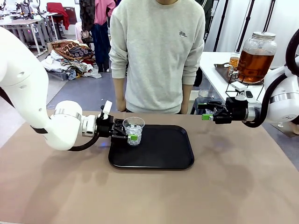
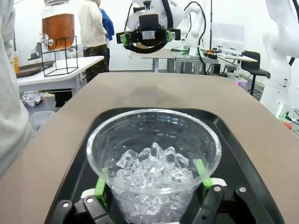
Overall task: Pour the drink into the iced cup.
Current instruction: Pick up the iced cup indicated by the human and present it to them.
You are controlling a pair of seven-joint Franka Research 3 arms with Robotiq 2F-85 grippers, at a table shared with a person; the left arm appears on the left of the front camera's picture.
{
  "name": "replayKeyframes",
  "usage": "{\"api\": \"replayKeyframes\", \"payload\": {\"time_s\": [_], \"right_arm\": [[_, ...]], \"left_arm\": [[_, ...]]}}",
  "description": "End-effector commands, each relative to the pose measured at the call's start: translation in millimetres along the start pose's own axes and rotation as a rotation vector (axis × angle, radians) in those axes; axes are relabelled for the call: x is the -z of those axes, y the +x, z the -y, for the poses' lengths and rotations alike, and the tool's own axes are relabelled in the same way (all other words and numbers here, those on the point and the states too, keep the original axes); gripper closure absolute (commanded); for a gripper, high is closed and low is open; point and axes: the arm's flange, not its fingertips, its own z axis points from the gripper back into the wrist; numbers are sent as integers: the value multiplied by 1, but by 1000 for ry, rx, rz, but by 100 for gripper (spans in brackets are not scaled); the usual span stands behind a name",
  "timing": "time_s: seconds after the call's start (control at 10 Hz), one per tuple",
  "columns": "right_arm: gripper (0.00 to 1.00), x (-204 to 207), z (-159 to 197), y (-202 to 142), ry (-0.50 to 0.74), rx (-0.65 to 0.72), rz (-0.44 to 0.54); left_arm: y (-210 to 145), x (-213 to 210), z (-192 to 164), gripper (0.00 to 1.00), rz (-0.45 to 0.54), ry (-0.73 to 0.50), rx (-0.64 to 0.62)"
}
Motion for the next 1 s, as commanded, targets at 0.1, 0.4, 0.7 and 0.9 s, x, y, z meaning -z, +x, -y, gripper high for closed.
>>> {"api": "replayKeyframes", "payload": {"time_s": [0.1,0.4,0.7,0.9], "right_arm": [[0,2,1,3,2,1,-3],[0,2,1,3,2,1,-3],[0,2,1,3,2,1,-3],[0,2,1,3,2,1,-3]], "left_arm": [[1,4,-3,39,16,35,-7],[15,2,2,39,34,32,1],[54,3,-1,39,59,39,-29],[82,12,-9,39,43,32,-31]]}}
